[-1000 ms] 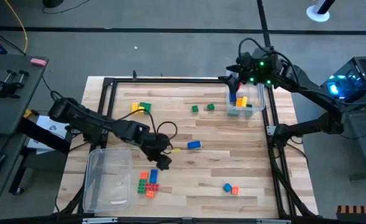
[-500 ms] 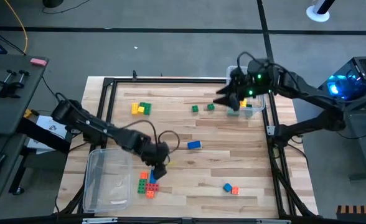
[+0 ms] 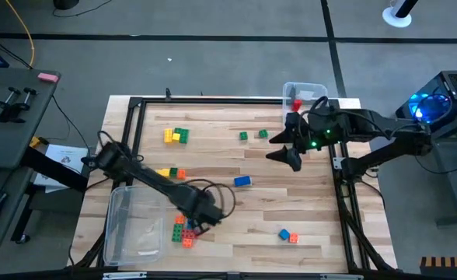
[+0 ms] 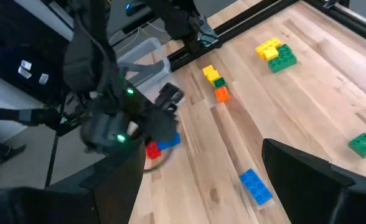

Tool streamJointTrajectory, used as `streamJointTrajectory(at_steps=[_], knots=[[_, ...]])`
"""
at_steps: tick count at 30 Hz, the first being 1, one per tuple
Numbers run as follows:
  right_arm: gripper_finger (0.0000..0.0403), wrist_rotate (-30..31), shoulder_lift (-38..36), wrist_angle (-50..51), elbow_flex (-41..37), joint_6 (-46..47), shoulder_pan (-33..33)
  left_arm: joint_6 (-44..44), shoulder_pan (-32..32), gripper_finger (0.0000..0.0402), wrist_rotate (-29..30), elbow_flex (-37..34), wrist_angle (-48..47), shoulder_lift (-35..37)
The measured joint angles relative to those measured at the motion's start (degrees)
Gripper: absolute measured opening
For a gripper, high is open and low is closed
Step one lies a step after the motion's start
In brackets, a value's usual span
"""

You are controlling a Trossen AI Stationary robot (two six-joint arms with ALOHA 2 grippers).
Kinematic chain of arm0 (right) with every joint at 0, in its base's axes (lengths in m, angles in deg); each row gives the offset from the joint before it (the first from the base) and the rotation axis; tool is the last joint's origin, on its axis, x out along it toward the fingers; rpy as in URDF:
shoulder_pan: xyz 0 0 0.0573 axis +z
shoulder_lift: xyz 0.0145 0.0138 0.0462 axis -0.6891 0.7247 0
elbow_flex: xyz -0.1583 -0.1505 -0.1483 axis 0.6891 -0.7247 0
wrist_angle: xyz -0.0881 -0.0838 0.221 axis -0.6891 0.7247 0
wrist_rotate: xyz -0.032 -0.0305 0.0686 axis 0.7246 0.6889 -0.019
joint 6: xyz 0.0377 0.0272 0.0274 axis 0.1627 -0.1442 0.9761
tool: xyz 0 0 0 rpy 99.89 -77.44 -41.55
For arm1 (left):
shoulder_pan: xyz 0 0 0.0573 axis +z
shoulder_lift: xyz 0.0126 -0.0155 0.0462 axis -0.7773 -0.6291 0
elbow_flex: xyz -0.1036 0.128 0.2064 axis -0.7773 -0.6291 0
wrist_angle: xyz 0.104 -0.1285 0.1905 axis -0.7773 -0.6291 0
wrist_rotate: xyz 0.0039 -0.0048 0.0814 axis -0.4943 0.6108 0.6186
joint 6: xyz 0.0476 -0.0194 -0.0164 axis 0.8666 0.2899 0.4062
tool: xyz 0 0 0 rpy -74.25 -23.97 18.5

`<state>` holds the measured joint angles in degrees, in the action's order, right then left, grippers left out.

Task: Sort blocks by size
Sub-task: Put the left large blue game piece into the right transparent bin

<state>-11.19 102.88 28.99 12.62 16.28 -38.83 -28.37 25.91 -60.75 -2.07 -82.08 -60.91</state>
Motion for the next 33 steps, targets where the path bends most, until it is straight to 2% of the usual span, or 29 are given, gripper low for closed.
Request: streamJointTrajectory(at_steps=[5,8,12,18,21,27,33], knots=[[0.0318,0.1,0.0,0.8,0.0,-1.5,1.8,-10.3,0.5,0.0224,-0.9,8.1,-1.9,-4.9],[0.0318,0.0,0.0,2.2,0.0,-2.2,1.8,-23.6,-0.6,0.0218,0.4,10.3,-2.0,-4.9],[0.0318,0.1,0.0,4.0,0.0,-3.7,1.8,-38.6,-3.9,0.0209,6.0,10.9,-2.1,-4.9],[0.0318,0.1,0.0,4.1,0.0,-5.3,1.8,-49.6,-6.2,0.0195,6.5,7.9,-2.2,-5.2],[0.0318,0.1,0.0,4.0,0.0,-5.7,1.8,-52.1,-6.3,0.0189,6.6,6.1,-2.5,-5.2],[0.0318,0.0,0.0,4.2,0.0,-6.4,1.8,-51.2,-4.9,0.0180,6.7,3.9,-2.4,-5.2],[0.0318,0.0,0.0,6.0,0.0,-6.4,1.8,-49.7,-3.8,0.0178,3.8,1.8,-1.8,-5.2]])
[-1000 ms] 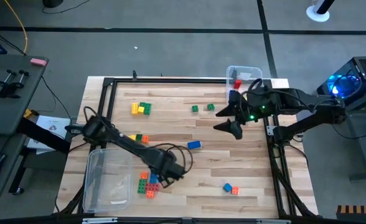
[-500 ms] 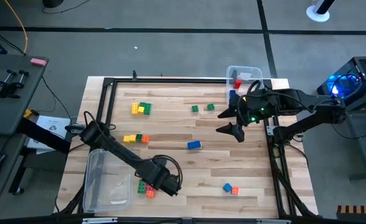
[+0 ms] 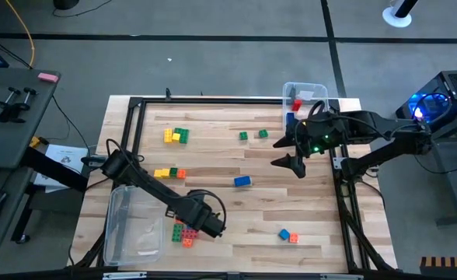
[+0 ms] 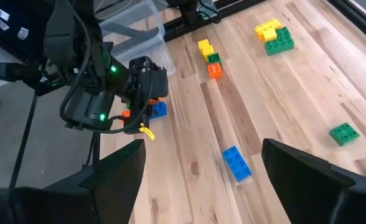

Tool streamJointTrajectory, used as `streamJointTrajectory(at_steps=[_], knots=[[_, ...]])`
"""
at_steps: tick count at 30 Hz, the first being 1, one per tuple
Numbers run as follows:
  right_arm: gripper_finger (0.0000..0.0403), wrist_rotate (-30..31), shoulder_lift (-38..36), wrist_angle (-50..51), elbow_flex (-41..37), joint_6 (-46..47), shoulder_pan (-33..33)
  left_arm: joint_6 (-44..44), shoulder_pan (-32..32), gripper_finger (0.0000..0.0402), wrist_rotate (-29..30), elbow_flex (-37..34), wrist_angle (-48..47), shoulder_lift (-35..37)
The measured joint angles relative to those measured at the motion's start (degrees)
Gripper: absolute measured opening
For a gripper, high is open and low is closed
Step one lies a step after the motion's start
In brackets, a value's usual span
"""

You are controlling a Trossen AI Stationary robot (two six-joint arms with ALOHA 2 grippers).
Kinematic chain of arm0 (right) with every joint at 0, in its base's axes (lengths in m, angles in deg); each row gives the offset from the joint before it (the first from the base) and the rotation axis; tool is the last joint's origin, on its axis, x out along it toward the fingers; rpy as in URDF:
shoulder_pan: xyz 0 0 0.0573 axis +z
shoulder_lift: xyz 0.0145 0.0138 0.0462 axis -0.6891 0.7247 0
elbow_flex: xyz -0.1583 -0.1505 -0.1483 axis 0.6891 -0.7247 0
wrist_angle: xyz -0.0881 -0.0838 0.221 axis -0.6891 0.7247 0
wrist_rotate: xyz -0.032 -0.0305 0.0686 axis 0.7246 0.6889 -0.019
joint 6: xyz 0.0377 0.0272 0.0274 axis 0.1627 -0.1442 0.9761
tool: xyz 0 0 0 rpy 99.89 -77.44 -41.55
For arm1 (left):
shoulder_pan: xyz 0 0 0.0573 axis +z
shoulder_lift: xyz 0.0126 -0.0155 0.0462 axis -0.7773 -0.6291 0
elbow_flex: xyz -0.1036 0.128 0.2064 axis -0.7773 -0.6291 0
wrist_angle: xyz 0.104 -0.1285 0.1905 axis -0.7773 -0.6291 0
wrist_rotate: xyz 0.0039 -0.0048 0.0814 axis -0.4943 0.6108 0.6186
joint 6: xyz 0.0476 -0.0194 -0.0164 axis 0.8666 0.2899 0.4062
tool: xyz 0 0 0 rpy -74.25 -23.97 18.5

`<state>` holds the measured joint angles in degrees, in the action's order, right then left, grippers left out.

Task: Sort blocks by size
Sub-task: Put the left large blue game piece into the right transparent bin

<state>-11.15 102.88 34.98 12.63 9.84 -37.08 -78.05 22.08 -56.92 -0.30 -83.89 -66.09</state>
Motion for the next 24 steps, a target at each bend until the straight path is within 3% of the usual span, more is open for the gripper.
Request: streamJointTrajectory(at_steps=[17,24], knots=[[0.0318,0.2,0.0,0.5,0.0,-2.0,0.0,0.0,0.5,0.0178,-2.8,-4.3,5.0,-0.1],[0.0318,0.2,0.0,0.6,0.0,-2.6,0.0,-1.3,0.8,0.0178,-0.4,-4.2,7.4,-0.1]])
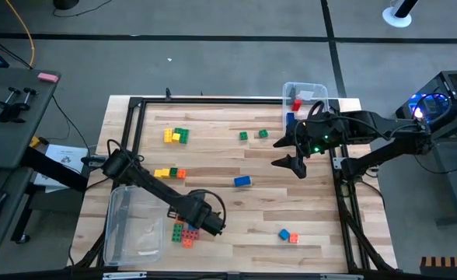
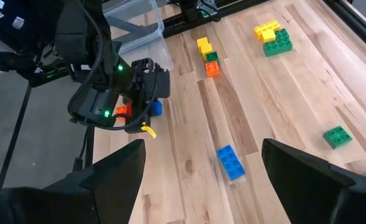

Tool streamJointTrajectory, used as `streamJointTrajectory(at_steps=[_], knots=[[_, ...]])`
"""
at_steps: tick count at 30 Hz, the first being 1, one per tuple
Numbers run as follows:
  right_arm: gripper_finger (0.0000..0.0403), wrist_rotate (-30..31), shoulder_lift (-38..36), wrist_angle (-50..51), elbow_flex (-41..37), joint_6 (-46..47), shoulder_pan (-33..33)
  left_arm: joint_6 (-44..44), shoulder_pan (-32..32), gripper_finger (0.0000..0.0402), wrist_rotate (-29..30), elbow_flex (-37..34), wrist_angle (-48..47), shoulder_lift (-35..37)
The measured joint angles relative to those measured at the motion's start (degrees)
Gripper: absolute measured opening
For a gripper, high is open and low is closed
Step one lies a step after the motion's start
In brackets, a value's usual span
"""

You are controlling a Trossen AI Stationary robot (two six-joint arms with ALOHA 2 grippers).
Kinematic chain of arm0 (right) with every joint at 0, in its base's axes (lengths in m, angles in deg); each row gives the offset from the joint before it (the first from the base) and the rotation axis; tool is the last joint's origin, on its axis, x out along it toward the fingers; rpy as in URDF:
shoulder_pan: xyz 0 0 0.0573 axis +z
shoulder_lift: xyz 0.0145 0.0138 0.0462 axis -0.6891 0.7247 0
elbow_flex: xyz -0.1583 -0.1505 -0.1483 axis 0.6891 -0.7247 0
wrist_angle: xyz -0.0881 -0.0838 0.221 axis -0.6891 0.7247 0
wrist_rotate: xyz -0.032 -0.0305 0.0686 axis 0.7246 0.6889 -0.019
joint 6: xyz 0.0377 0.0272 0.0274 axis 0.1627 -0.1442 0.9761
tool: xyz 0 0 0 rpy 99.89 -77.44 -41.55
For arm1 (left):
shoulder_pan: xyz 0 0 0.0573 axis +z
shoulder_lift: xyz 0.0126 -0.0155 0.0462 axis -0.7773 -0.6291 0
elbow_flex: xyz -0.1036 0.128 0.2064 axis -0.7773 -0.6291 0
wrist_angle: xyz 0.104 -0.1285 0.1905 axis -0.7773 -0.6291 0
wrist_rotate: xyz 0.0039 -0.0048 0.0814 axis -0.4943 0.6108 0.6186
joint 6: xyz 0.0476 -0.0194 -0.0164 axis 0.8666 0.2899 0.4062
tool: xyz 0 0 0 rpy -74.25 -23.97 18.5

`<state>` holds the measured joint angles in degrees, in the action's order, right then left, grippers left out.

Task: Sort blocks by size
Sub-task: Put the left large blue game piece into the right transparent bin

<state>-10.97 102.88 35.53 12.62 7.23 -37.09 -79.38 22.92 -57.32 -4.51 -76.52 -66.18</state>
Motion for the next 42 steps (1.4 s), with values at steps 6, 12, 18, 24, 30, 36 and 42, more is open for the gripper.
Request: streamJointTrajectory(at_steps=[6,12,18,24,30,36,42], knots=[[0.0318,0.0,0.0,0.0,0.0,-0.1,0.0,0.3,0.0,0.0178,0.5,0.0,0.7,-0.6],[0.0318,0.0,0.0,0.0,0.0,-0.1,0.0,0.3,-0.5,0.0178,-0.4,0.0,3.0,-1.8],[0.0318,0.0,-0.2,0.0,0.0,-0.1,0.0,6.9,-0.3,0.0138,2.3,0.1,3.3,-1.5],[0.0318,0.0,-3.9,-1.8,0.1,2.0,0.0,14.7,3.1,0.0102,13.6,0.0,3.9,3.1],[0.0318,2.0,-10.0,-5.2,0.2,7.4,0.0,32.4,11.5,0.0102,33.8,0.1,10.6,13.6],[0.0318,11.5,-13.1,-6.5,0.2,7.9,0.0,65.1,25.4,0.0102,27.0,0.5,42.2,17.4],[0.0318,18.9,-13.2,-7.3,0.2,8.0,0.0,75.4,35.9,0.0102,16.8,4.4,63.8,9.9]])
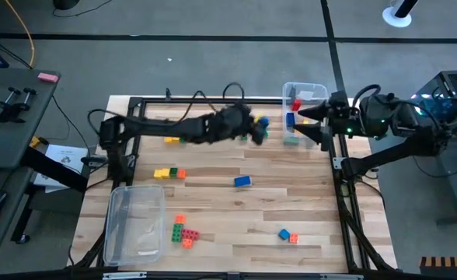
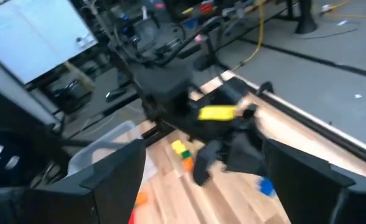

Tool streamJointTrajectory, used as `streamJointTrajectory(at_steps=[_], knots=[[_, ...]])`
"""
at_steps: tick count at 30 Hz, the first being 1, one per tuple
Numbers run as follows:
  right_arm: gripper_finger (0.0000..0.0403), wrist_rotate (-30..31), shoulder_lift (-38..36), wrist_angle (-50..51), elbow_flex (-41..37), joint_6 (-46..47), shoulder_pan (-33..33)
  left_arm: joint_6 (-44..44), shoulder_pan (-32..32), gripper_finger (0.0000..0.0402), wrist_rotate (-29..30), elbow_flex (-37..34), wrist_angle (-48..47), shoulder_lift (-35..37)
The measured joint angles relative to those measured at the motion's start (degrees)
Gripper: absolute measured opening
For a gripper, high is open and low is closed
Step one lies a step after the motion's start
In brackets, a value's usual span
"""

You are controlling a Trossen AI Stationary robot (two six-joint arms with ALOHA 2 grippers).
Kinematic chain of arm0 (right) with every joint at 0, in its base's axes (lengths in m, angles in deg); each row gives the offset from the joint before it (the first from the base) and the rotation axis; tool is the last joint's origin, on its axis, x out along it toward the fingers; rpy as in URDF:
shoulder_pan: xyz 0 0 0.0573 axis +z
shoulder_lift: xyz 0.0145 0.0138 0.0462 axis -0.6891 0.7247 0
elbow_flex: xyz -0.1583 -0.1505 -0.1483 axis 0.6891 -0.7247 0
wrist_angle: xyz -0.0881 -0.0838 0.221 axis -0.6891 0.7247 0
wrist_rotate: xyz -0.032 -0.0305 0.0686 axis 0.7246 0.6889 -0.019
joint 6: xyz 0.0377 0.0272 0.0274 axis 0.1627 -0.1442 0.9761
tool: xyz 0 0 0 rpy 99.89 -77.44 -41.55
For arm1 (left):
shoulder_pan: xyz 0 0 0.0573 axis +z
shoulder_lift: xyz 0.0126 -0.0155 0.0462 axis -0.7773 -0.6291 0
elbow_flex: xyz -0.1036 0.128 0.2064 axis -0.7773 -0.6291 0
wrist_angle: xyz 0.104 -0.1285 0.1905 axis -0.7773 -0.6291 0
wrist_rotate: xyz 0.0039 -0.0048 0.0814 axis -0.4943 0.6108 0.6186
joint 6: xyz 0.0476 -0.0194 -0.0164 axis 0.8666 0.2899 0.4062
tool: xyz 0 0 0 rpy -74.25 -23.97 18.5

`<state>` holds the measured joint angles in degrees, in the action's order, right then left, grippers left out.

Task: Sort blocks by size
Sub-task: Put the left large blue game piece into the right transparent bin

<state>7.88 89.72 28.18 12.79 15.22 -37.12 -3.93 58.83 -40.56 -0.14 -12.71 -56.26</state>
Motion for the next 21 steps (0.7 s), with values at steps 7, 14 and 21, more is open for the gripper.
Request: streamJointTrajectory(at_steps=[7,14,21], knots=[[0.0318,4.3,1.1,-2.0,-0.1,-1.9,-0.1,0.9,5.7,0.0102,-7.7,10.4,14.2,-13.6],[0.0318,6.6,2.3,-5.4,-0.1,-5.1,-0.1,2.5,7.9,0.0102,-10.5,25.9,14.0,-26.7],[0.0318,6.1,2.7,-4.2,-0.1,-7.1,-0.1,8.4,8.8,0.0136,-12.4,40.1,7.8,-36.7]])
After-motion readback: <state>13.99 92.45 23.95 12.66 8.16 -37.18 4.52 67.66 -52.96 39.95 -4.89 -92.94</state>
